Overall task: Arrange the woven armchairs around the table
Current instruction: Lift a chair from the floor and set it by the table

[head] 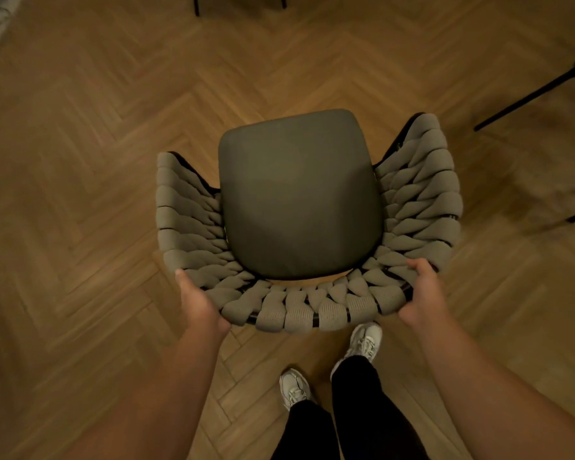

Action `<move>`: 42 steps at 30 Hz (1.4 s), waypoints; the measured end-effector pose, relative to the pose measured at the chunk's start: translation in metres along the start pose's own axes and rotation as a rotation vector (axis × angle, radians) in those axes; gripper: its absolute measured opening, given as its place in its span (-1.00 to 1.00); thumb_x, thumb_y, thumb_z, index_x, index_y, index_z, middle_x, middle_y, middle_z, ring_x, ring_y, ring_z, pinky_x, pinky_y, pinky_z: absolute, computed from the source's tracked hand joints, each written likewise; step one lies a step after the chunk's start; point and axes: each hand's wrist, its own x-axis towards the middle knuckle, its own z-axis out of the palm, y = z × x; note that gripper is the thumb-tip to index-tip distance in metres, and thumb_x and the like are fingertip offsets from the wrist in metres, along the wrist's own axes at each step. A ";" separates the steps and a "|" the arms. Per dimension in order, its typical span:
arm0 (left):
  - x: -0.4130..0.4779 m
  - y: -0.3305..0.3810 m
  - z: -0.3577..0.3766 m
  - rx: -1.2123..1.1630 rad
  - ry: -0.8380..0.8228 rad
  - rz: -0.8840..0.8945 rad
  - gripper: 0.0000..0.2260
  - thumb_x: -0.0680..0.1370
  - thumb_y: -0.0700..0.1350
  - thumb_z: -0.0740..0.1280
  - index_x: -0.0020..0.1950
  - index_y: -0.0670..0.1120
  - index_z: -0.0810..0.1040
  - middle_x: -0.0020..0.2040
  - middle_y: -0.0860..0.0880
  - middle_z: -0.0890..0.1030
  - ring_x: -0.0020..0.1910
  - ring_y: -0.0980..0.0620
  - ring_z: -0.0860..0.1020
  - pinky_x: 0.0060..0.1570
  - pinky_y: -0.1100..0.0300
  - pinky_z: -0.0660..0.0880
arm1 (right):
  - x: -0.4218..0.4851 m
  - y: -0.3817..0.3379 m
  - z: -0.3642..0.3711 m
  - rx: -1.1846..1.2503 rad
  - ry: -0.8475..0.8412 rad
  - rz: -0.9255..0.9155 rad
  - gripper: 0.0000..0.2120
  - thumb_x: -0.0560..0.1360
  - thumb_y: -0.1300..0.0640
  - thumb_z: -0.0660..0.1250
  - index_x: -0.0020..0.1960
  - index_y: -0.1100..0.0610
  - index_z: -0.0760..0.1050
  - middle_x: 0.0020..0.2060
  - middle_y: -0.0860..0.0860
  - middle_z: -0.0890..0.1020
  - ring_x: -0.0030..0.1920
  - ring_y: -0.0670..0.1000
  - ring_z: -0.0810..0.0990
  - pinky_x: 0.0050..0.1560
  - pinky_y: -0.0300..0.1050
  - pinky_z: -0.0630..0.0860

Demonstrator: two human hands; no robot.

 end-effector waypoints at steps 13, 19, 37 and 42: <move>0.013 -0.040 0.099 0.044 0.075 0.000 -0.33 0.33 0.28 0.51 0.36 0.02 0.55 0.21 -0.14 0.68 0.08 -0.26 0.69 0.04 -0.38 0.57 | 0.053 -0.099 0.005 -0.031 0.084 -0.104 -0.62 0.43 0.16 0.37 0.25 0.07 0.59 0.12 0.17 0.70 0.06 0.27 0.70 0.01 0.36 0.61; 0.021 -0.029 0.162 0.115 0.050 0.091 -0.61 0.57 0.02 0.39 0.38 -0.03 0.53 0.18 -0.12 0.68 0.07 -0.18 0.69 0.05 -0.24 0.63 | 0.074 -0.130 0.022 -0.002 0.103 -0.114 -0.64 0.47 0.20 0.33 0.26 0.06 0.58 0.12 0.16 0.70 0.07 0.25 0.70 0.03 0.38 0.60; 0.113 0.065 0.313 0.104 -0.107 0.048 -0.39 0.51 0.34 0.27 0.40 -0.04 0.52 0.24 -0.16 0.66 0.17 -0.24 0.65 0.12 -0.32 0.58 | 0.124 -0.202 0.185 0.087 0.132 -0.128 -0.78 0.55 0.25 0.32 0.12 0.02 0.58 0.15 0.14 0.67 0.08 0.25 0.68 0.13 0.30 0.60; 0.157 0.098 0.350 0.151 -0.105 0.039 -0.29 0.34 0.40 0.40 0.36 0.02 0.55 0.25 -0.14 0.66 0.17 -0.26 0.66 0.16 -0.40 0.52 | 0.140 -0.219 0.236 0.108 0.152 -0.152 -0.65 0.54 0.25 0.32 0.31 0.06 0.54 0.17 0.17 0.66 0.10 0.28 0.67 0.14 0.38 0.57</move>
